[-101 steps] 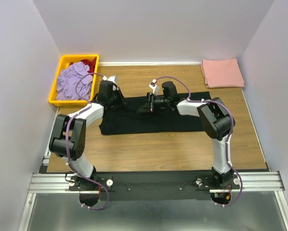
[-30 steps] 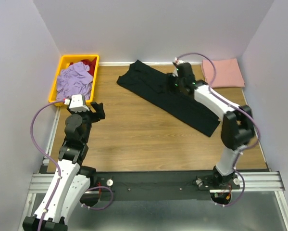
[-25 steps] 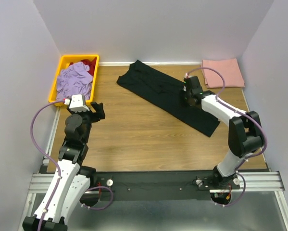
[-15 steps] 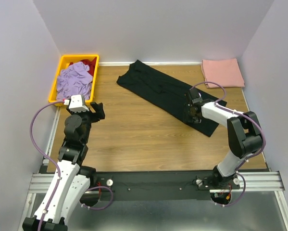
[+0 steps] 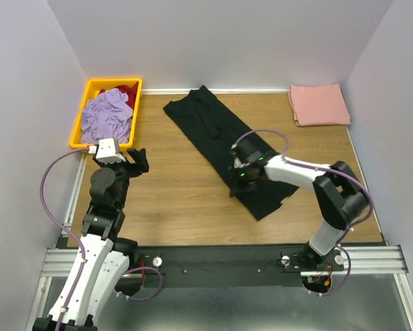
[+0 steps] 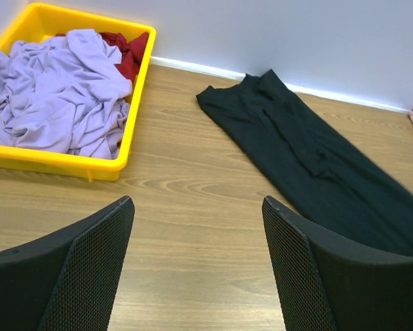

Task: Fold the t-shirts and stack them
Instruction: Fold the tshirt

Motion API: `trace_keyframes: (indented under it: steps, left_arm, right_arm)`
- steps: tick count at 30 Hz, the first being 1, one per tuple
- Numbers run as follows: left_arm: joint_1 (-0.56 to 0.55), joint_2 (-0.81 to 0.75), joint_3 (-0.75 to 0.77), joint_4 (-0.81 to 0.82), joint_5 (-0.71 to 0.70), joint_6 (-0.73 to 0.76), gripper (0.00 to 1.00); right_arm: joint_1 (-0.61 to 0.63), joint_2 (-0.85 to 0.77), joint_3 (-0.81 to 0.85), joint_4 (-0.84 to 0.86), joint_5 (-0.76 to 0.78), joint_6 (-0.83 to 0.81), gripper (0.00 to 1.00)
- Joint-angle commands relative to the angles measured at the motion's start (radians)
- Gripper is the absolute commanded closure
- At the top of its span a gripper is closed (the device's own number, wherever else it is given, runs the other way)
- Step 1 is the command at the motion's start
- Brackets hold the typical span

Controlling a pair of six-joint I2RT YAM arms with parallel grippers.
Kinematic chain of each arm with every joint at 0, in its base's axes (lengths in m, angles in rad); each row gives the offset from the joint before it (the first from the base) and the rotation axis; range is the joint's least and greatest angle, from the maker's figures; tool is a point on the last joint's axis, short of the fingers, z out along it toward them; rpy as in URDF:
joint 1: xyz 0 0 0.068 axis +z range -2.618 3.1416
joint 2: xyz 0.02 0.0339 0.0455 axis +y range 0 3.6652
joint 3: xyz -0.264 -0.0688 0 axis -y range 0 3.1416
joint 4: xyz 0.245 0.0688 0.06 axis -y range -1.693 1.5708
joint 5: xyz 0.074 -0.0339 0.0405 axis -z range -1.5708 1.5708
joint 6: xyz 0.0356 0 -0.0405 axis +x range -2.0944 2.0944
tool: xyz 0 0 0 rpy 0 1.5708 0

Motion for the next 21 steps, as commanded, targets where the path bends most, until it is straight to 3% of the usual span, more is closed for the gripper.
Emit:
trace_keyframes:
  steps: [1,6,15,21]
  left_arm:
    - [0.002,-0.013,0.013,0.002,-0.016,-0.005,0.18]
    - [0.002,-0.024,0.015,-0.009,-0.019,-0.005,0.18]
    - [0.004,-0.033,0.012,-0.01,-0.016,-0.008,0.18]
    - [0.002,-0.015,0.012,-0.009,-0.013,-0.008,0.18]
  right_arm:
    - [0.202,0.101,0.104,-0.051,-0.161,0.122,0.5]
    - [0.265,0.224,0.377,-0.048,-0.229,0.094,0.5]
    - [0.216,0.339,0.711,-0.05,0.088,-0.039,0.48]
    - [0.131,0.505,0.876,-0.01,0.166,-0.058,0.48]
